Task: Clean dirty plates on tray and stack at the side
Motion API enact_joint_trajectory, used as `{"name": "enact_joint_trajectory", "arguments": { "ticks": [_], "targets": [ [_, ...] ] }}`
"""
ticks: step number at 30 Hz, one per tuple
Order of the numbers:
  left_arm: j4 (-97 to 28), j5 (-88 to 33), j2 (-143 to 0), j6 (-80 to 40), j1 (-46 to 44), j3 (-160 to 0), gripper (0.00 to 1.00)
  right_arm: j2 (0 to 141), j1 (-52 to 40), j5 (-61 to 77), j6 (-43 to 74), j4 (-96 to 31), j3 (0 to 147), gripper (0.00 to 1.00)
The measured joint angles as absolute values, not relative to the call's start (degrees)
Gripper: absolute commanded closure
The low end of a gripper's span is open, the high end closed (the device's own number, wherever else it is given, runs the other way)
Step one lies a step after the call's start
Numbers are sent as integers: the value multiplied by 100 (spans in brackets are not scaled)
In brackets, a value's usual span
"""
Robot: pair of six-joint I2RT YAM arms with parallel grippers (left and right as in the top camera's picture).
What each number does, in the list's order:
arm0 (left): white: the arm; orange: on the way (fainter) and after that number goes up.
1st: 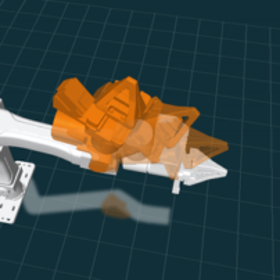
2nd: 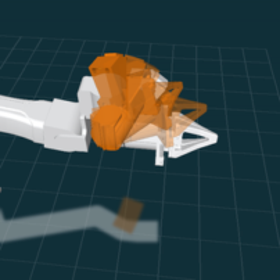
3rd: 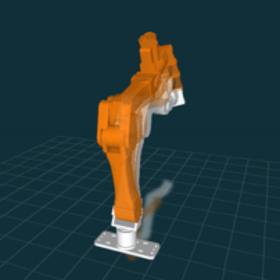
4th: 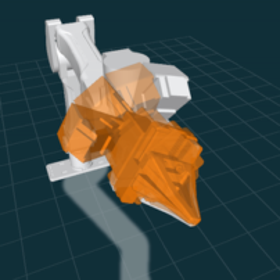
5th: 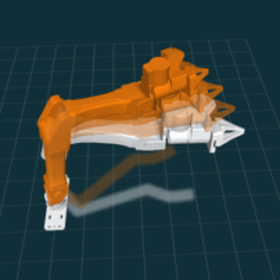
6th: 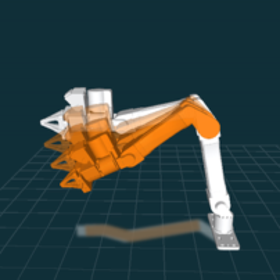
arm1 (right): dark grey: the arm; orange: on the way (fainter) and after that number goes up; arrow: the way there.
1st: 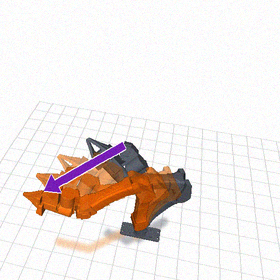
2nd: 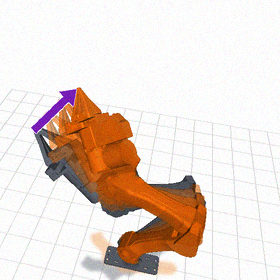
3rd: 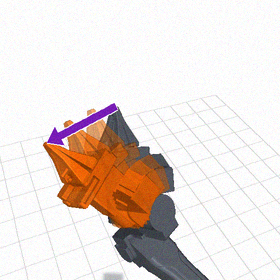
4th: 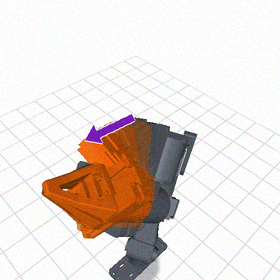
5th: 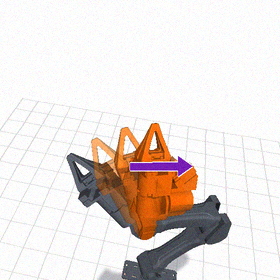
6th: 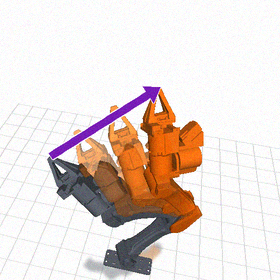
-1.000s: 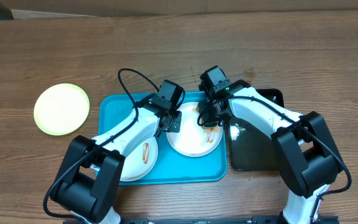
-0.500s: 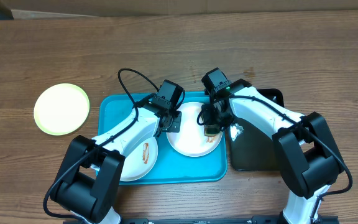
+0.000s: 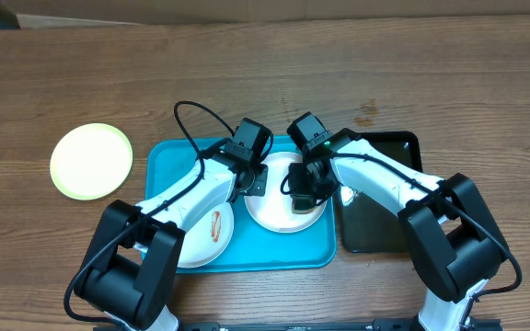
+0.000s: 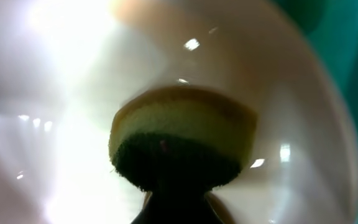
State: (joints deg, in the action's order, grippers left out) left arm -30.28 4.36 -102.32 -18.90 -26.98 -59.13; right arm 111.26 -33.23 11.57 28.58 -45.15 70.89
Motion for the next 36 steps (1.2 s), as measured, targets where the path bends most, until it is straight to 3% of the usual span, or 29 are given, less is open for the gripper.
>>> {"name": "enact_joint_trajectory", "arguments": {
  "ticks": [20, 24, 30, 36],
  "targets": [
    [-2998, 412, -10232, -1935, -2696, -5913, 96, 10534, -1892, 3844, 2694, -4619, 7214, 96],
    [-2998, 412, -10232, -1933, -2696, -5913, 96, 10171, -1605, 3439, 2473, -5522, 7236, 96],
    [-2976, 412, -10232, -1933, -2696, -5913, 96, 9894, -1435, 1765, 2421, -6495, 7236, 96],
    [-2974, 412, -10232, -1933, -2696, -5913, 96, 9894, -1435, 582, 2482, -6086, 6768, 96]
  ]
}}
